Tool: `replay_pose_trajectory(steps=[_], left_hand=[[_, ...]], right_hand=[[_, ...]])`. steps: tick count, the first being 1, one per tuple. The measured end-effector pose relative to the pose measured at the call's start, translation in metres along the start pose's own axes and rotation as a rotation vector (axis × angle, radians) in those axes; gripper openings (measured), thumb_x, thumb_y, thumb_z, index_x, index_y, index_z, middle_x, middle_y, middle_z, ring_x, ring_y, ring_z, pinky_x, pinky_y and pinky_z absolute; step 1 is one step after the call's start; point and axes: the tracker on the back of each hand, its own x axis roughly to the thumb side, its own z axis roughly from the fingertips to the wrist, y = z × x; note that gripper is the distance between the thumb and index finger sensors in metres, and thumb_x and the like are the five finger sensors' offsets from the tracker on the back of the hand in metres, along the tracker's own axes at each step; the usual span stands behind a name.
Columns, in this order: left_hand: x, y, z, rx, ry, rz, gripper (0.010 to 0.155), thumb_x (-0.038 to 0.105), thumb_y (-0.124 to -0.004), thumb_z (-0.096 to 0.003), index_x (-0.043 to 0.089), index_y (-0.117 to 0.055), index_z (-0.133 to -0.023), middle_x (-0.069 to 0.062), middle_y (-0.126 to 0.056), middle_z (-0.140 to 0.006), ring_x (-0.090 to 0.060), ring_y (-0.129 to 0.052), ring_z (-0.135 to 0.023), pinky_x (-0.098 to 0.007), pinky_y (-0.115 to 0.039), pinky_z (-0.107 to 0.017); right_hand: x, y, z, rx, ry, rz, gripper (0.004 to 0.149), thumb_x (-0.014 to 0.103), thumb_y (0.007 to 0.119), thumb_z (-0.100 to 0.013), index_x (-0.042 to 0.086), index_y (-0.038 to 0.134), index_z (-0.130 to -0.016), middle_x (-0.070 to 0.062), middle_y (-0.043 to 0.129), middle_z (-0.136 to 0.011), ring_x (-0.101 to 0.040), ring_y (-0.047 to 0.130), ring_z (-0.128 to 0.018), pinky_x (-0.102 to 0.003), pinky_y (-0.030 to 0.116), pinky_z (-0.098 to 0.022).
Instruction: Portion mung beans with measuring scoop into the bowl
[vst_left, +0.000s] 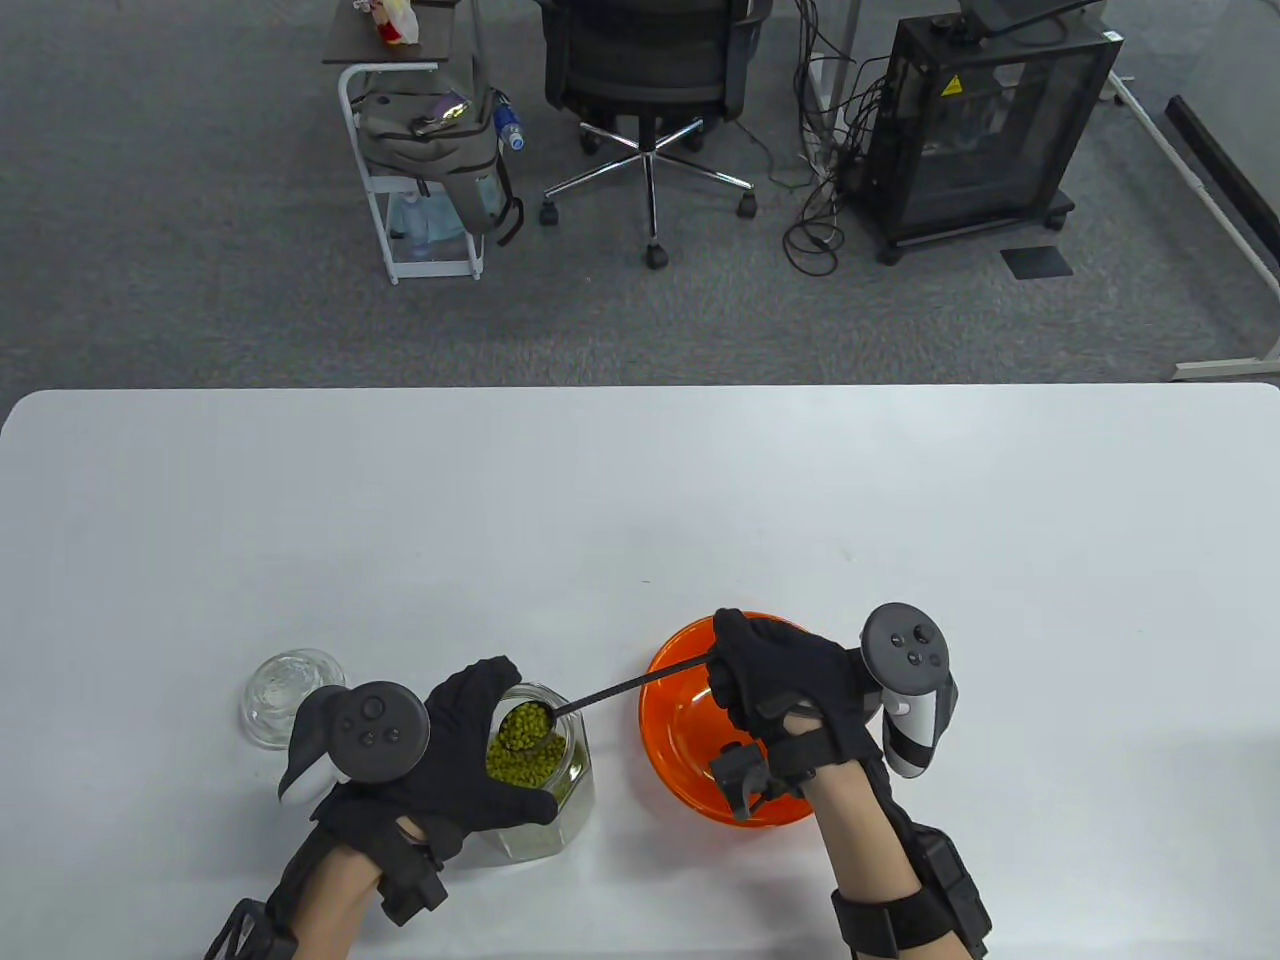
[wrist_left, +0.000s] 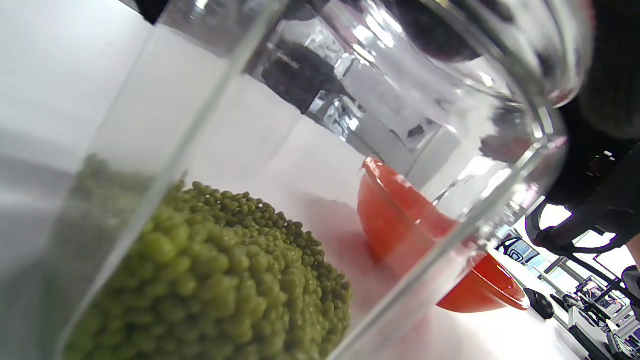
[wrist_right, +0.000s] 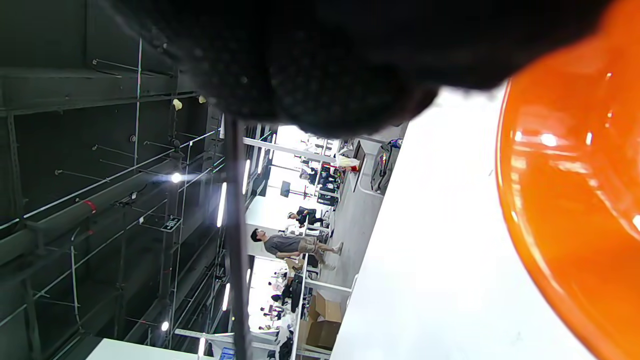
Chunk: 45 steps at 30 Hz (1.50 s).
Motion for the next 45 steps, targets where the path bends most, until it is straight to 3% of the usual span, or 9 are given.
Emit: replay_pose_trajectory(steps=[11, 19, 24, 32, 45], left_hand=[[0.0, 0.0, 0.0, 0.0, -0.001, 0.001, 0.127, 0.083, -0.091, -0.0367, 0.0, -0.028, -0.11, -0.03, -0.037, -0.114, -0.061, -0.053, -0.103, -0.069, -0.057, -0.073], [-0.001, 0.0, 0.0, -0.001, -0.001, 0.001, 0.127, 0.083, -0.091, -0.0368, 0.0, -0.028, -0.11, -0.03, -0.037, -0.114, -0.061, -0.053, -0.103, -0.069, -0.057, -0.073], [-0.001, 0.0, 0.0, -0.003, -0.001, 0.003, 0.127, 0.082, -0.091, -0.0368, 0.0, -0.028, -0.11, -0.03, -0.037, -0.114, -0.061, -0.053, -0.103, -0.069, -0.057, -0.073], [-0.001, 0.0, 0.0, -0.005, -0.001, 0.002, 0.127, 0.082, -0.091, -0.0368, 0.0, -0.027, -0.11, -0.03, -0.037, -0.114, -0.061, -0.053, -0.103, -0.069, -0.057, -0.073], [-0.001, 0.0, 0.0, -0.011, -0.005, -0.005, 0.127, 0.083, -0.09, -0.0375, 0.0, -0.027, -0.11, -0.03, -0.036, -0.114, -0.061, -0.053, -0.103, -0.069, -0.056, -0.073]], right_hand=[[0.011, -0.022, 0.001, -0.013, -0.008, -0.073, 0.043, 0.046, 0.079, -0.049, 0.008, 0.1, -0.047, -0.014, 0.102, -0.035, -0.018, 0.098, -0.009, -0.031, 0.086, -0.005], [0.014, -0.063, 0.004, -0.07, -0.007, -0.089, 0.043, 0.046, 0.079, -0.049, 0.008, 0.1, -0.047, -0.014, 0.102, -0.036, -0.018, 0.098, -0.009, -0.031, 0.086, -0.006], [0.008, -0.095, 0.007, -0.123, 0.007, -0.091, 0.043, 0.046, 0.079, -0.049, 0.008, 0.099, -0.047, -0.014, 0.101, -0.036, -0.018, 0.098, -0.009, -0.031, 0.086, -0.006], [-0.007, -0.126, 0.007, -0.169, 0.039, -0.083, 0.043, 0.046, 0.079, -0.05, 0.009, 0.099, -0.048, -0.014, 0.101, -0.036, -0.018, 0.098, -0.01, -0.031, 0.086, -0.006], [-0.037, -0.148, 0.009, -0.222, 0.086, -0.073, 0.043, 0.046, 0.079, -0.049, 0.009, 0.099, -0.048, -0.014, 0.101, -0.036, -0.018, 0.098, -0.01, -0.031, 0.086, -0.006]])
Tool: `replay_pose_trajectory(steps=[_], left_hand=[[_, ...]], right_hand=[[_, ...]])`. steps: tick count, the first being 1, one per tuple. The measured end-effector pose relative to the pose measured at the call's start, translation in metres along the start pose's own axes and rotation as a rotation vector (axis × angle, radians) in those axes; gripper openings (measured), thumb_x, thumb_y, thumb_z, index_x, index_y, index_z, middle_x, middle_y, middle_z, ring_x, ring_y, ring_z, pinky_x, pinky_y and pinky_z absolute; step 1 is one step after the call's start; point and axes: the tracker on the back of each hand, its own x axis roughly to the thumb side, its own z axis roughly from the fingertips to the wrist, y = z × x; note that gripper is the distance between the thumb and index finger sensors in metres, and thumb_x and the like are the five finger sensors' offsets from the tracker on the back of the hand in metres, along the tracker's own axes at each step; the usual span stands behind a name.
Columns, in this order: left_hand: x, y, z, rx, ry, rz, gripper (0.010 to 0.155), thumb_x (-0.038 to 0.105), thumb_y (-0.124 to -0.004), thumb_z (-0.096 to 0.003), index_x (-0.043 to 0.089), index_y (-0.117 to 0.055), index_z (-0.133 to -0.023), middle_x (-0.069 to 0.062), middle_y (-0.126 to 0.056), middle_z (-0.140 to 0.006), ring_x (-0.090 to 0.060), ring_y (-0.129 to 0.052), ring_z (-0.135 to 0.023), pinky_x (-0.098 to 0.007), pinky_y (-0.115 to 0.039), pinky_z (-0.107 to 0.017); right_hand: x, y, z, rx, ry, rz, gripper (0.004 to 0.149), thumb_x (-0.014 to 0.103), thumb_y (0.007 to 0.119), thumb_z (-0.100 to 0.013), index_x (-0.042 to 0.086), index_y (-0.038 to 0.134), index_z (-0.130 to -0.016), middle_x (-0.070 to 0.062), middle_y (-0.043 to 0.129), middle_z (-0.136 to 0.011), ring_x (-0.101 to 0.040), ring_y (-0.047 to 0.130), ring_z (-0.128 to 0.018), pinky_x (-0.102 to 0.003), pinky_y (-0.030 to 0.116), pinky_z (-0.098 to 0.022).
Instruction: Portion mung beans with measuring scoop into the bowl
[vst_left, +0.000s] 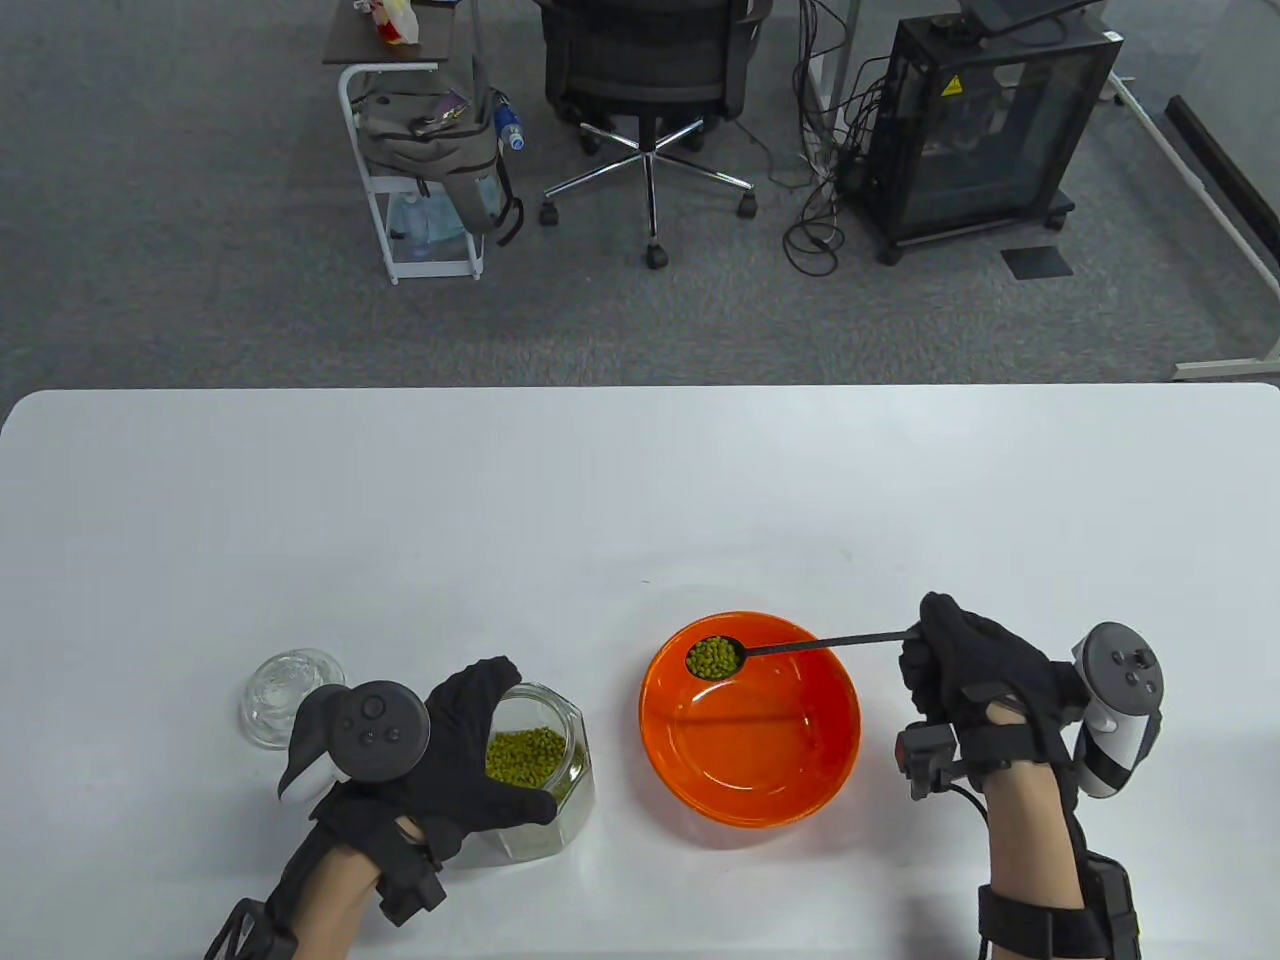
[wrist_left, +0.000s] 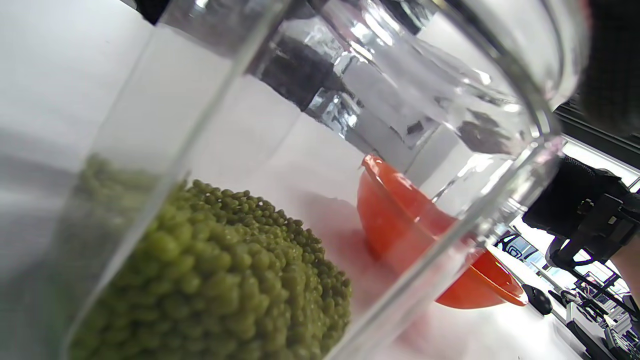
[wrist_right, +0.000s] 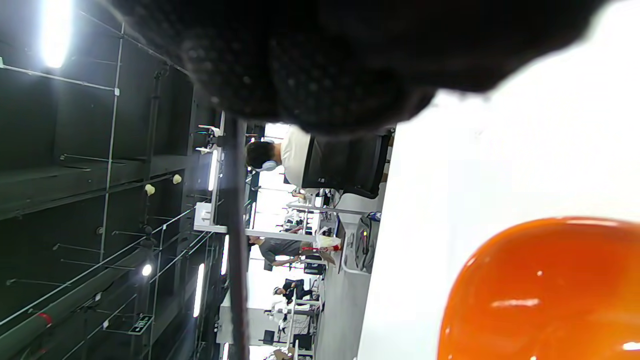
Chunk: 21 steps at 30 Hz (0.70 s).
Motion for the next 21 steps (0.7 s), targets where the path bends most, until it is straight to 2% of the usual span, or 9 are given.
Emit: replay_pose_trajectory(steps=[9, 14, 21], left_hand=[[0.0, 0.0, 0.0, -0.001, -0.004, -0.004, 0.127, 0.083, -0.089, -0.0378, 0.0, -0.027, -0.11, -0.03, -0.036, -0.114, -0.061, -0.052, -0.103, -0.069, -0.056, -0.073], [0.0, 0.0, 0.0, -0.003, -0.005, -0.003, 0.127, 0.083, -0.09, -0.0377, 0.0, -0.027, -0.11, -0.03, -0.036, -0.114, -0.061, -0.052, -0.103, -0.07, -0.056, -0.073], [0.0, 0.0, 0.001, -0.004, -0.004, -0.006, 0.126, 0.083, -0.089, -0.038, 0.0, -0.026, -0.11, -0.03, -0.036, -0.114, -0.061, -0.052, -0.103, -0.07, -0.056, -0.073]], right_hand=[[-0.016, -0.003, -0.006, -0.02, 0.046, 0.085, 0.043, 0.046, 0.079, -0.049, 0.009, 0.099, -0.048, -0.014, 0.101, -0.037, -0.019, 0.098, -0.011, -0.032, 0.086, -0.007], [-0.02, -0.005, -0.007, -0.069, 0.056, 0.165, 0.043, 0.046, 0.079, -0.049, 0.008, 0.099, -0.049, -0.014, 0.101, -0.038, -0.019, 0.098, -0.012, -0.032, 0.086, -0.008], [-0.012, 0.003, -0.003, -0.087, -0.022, 0.265, 0.043, 0.046, 0.079, -0.049, 0.009, 0.099, -0.05, -0.015, 0.101, -0.04, -0.02, 0.098, -0.013, -0.033, 0.086, -0.009]])
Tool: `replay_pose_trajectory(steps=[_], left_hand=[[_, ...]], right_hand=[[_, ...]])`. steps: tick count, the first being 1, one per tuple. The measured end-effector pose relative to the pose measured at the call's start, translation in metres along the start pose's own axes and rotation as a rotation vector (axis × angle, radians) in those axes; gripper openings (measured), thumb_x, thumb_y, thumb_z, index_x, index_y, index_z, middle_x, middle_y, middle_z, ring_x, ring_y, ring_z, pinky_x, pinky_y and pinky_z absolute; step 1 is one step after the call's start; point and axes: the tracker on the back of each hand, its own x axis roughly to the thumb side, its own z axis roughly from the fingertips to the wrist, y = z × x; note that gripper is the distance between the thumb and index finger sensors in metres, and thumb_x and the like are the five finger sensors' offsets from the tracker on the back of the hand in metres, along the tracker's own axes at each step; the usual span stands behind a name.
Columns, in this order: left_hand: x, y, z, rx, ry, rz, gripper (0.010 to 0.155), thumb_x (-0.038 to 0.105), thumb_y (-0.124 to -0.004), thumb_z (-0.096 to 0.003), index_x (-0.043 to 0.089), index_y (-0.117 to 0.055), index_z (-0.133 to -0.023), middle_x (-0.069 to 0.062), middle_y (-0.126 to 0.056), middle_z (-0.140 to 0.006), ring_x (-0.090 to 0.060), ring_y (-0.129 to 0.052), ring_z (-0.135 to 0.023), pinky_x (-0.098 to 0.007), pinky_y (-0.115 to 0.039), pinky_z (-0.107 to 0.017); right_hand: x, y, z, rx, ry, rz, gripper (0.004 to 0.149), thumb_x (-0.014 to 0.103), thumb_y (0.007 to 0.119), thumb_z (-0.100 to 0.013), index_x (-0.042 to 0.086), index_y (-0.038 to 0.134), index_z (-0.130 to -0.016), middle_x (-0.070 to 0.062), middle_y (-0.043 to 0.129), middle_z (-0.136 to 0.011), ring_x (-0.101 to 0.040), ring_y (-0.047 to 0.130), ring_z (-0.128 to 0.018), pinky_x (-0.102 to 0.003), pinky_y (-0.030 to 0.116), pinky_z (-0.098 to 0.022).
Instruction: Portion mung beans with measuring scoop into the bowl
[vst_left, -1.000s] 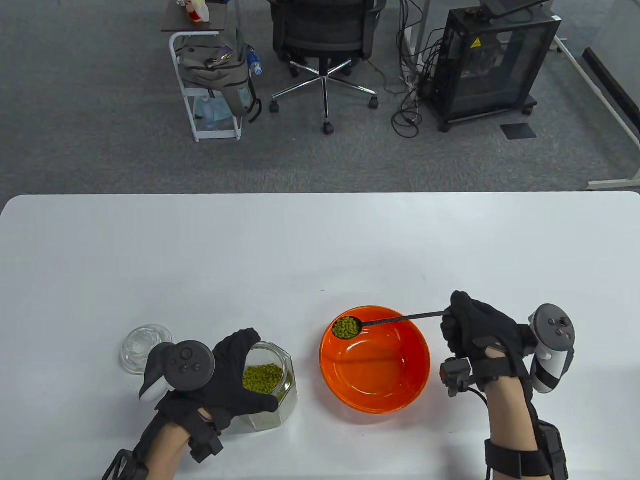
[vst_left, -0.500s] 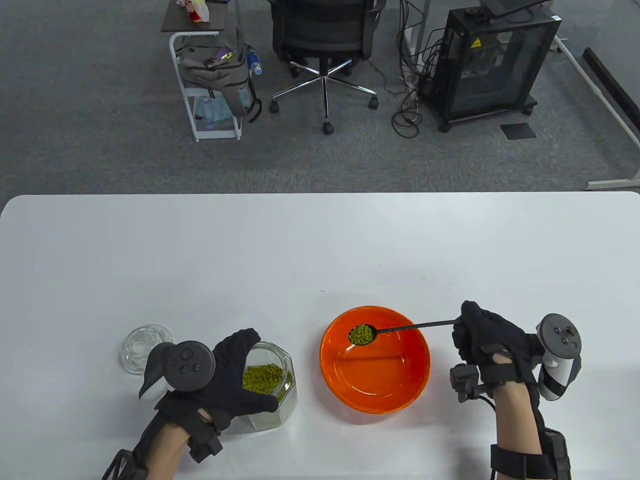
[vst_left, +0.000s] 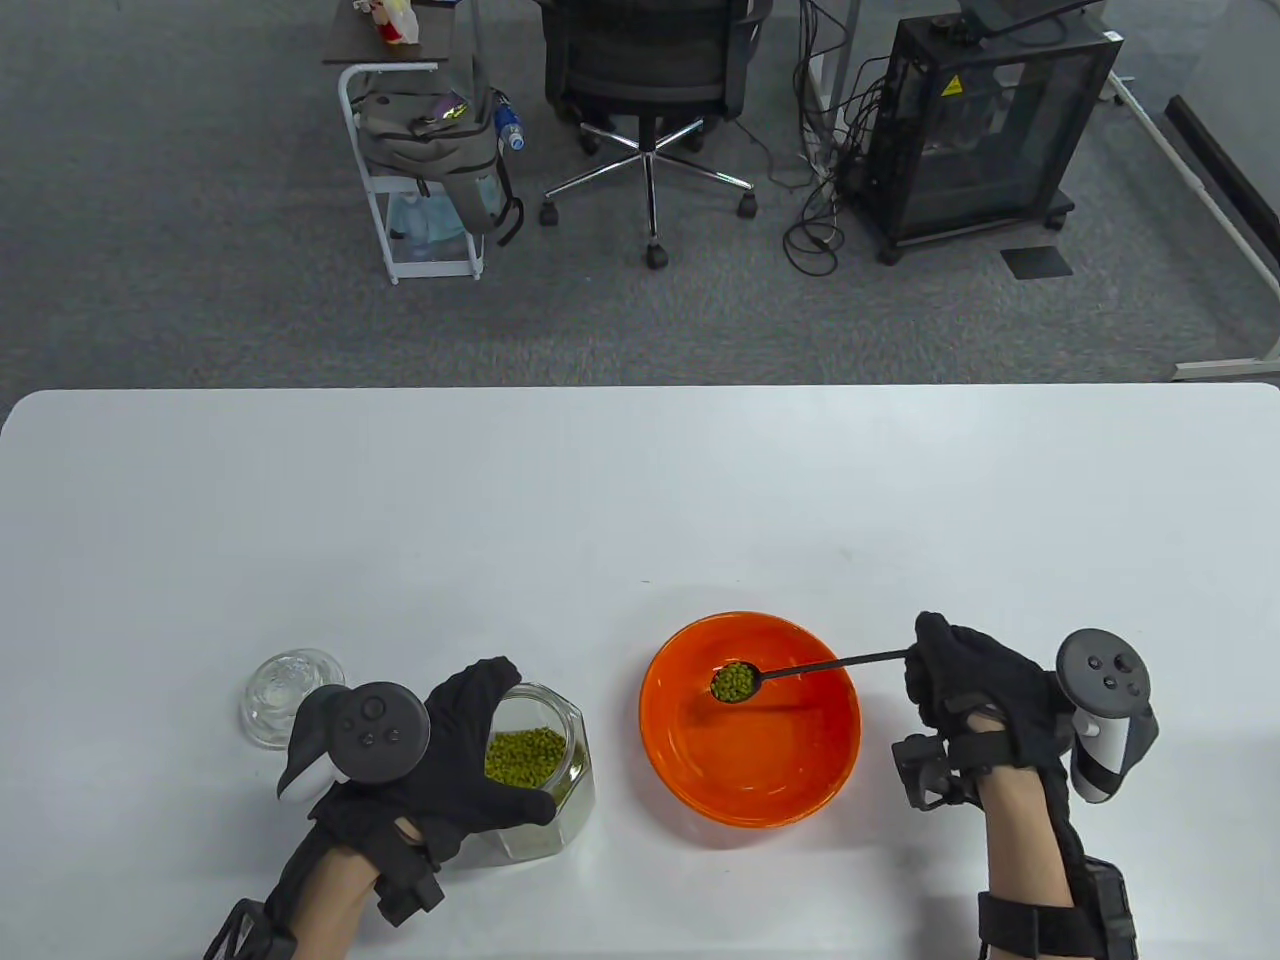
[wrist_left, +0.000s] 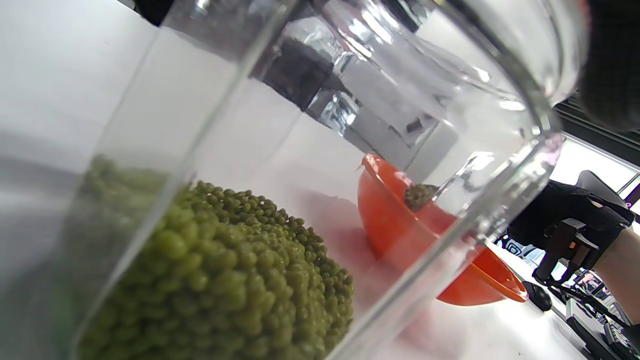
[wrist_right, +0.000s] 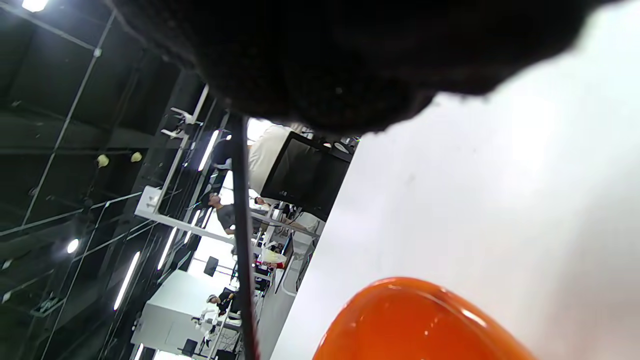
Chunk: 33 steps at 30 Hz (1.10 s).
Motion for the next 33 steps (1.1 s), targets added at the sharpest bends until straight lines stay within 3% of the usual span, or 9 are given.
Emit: replay_pose_trajectory(steps=[18, 33], left_hand=[[0.0, 0.0, 0.0, -0.002, -0.001, 0.0, 0.127, 0.083, -0.089, -0.0381, 0.0, -0.026, -0.11, -0.03, -0.036, -0.114, -0.061, -0.052, -0.103, -0.07, -0.056, -0.073], [0.0, 0.0, 0.0, -0.002, -0.001, -0.001, 0.126, 0.083, -0.089, -0.0381, 0.0, -0.026, -0.11, -0.03, -0.035, -0.114, -0.061, -0.052, -0.103, -0.07, -0.056, -0.073]], right_hand=[[0.06, 0.03, 0.048, -0.163, -0.566, 0.407, 0.042, 0.048, 0.08, -0.047, 0.011, 0.099, -0.05, -0.014, 0.101, -0.042, -0.021, 0.098, -0.016, -0.033, 0.086, -0.011], [0.094, 0.057, 0.101, -0.18, -1.102, 0.696, 0.042, 0.05, 0.08, -0.044, 0.014, 0.099, -0.054, -0.012, 0.101, -0.051, -0.025, 0.098, -0.025, -0.037, 0.086, -0.019]])
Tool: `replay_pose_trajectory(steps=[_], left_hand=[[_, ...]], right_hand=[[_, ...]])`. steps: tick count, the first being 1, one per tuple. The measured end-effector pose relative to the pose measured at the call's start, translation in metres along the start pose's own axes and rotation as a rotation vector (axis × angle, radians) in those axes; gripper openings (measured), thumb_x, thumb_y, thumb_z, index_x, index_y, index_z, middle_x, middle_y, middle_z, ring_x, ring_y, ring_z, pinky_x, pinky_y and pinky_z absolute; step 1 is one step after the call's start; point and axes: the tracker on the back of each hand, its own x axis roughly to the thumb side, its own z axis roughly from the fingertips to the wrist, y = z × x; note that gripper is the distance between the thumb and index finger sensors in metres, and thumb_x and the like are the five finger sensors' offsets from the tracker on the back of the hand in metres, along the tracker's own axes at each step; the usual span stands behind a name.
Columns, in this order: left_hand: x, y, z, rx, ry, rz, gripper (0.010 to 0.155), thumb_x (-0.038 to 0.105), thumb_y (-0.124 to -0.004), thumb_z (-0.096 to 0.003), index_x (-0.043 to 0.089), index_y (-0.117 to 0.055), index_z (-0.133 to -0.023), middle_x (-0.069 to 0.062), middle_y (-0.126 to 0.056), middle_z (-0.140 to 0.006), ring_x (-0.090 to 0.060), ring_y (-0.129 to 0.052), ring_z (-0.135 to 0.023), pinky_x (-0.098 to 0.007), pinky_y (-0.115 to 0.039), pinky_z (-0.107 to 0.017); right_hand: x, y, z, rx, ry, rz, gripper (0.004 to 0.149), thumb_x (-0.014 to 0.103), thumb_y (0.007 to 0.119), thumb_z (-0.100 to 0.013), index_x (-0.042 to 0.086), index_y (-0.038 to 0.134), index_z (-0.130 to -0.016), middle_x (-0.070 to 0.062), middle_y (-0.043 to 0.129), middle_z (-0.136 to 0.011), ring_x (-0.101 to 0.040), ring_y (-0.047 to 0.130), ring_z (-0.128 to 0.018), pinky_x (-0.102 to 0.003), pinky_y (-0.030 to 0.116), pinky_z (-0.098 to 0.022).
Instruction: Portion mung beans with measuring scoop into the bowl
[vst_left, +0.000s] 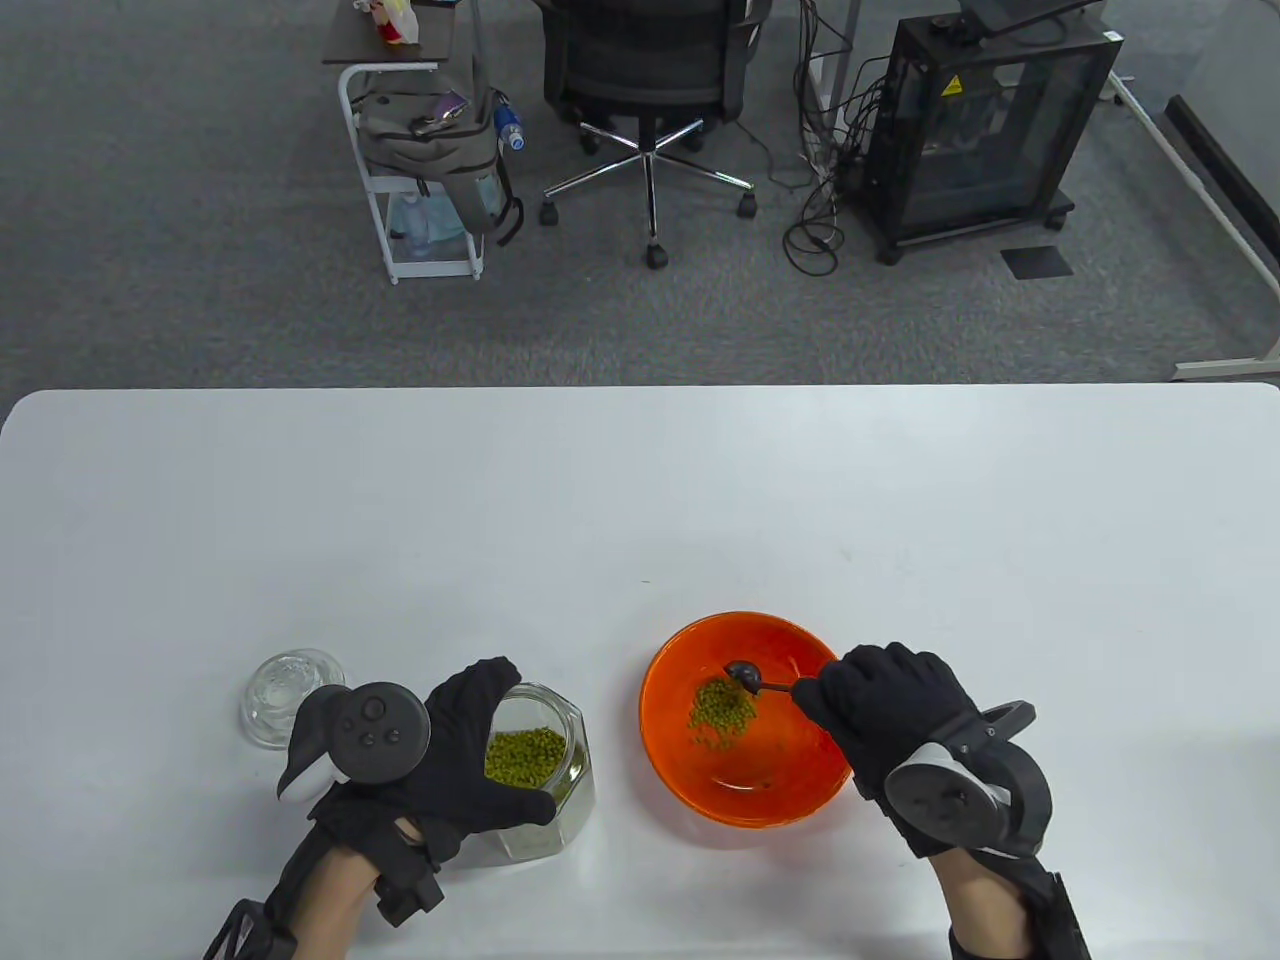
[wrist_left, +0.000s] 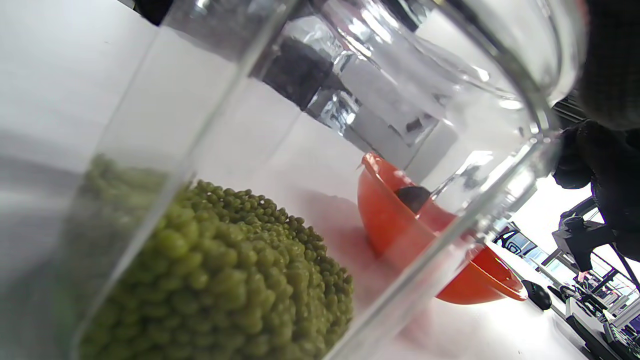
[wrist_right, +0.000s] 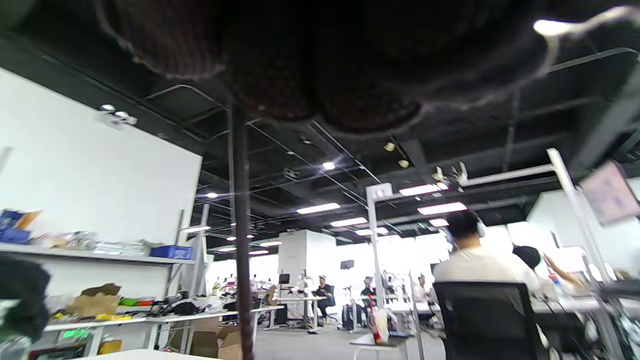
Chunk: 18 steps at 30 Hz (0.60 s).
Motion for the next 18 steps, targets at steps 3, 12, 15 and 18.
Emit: replay_pose_trajectory(steps=[3, 12, 15, 18], left_hand=[[0.0, 0.0, 0.0, 0.0, 0.0, 0.0, 0.126, 0.083, -0.089, -0.0382, 0.0, -0.026, -0.11, -0.03, -0.035, -0.114, -0.061, -0.052, -0.103, -0.07, -0.056, -0.073], [0.0, 0.0, 0.0, 0.001, -0.002, -0.002, 0.127, 0.083, -0.089, -0.038, -0.001, -0.026, -0.11, -0.031, -0.036, -0.114, -0.061, -0.052, -0.103, -0.07, -0.056, -0.073], [0.0, 0.0, 0.0, 0.0, -0.002, -0.002, 0.127, 0.083, -0.089, -0.0381, -0.001, -0.026, -0.11, -0.03, -0.036, -0.114, -0.061, -0.052, -0.103, -0.07, -0.056, -0.073], [0.0, 0.0, 0.0, 0.0, -0.002, -0.002, 0.127, 0.083, -0.089, -0.0379, -0.001, -0.026, -0.11, -0.03, -0.036, -0.114, -0.061, -0.052, -0.103, -0.07, -0.056, -0.073]], right_hand=[[0.01, -0.004, 0.001, -0.008, -0.066, 0.039, 0.042, 0.05, 0.08, -0.043, 0.014, 0.099, -0.055, -0.013, 0.1, -0.053, -0.026, 0.098, -0.027, -0.038, 0.086, -0.021], [0.013, -0.022, 0.003, -0.137, -0.128, 0.029, 0.042, 0.05, 0.082, -0.042, 0.013, 0.101, -0.051, -0.012, 0.102, -0.049, -0.026, 0.099, -0.024, -0.038, 0.086, -0.019], [0.0, -0.029, 0.001, -0.157, -0.052, -0.064, 0.041, 0.048, 0.082, -0.044, 0.012, 0.101, -0.05, -0.014, 0.102, -0.046, -0.026, 0.099, -0.021, -0.038, 0.086, -0.017], [-0.018, -0.034, 0.002, -0.183, 0.08, -0.154, 0.041, 0.047, 0.083, -0.045, 0.01, 0.101, -0.048, -0.014, 0.103, -0.042, -0.025, 0.099, -0.017, -0.038, 0.086, -0.014]])
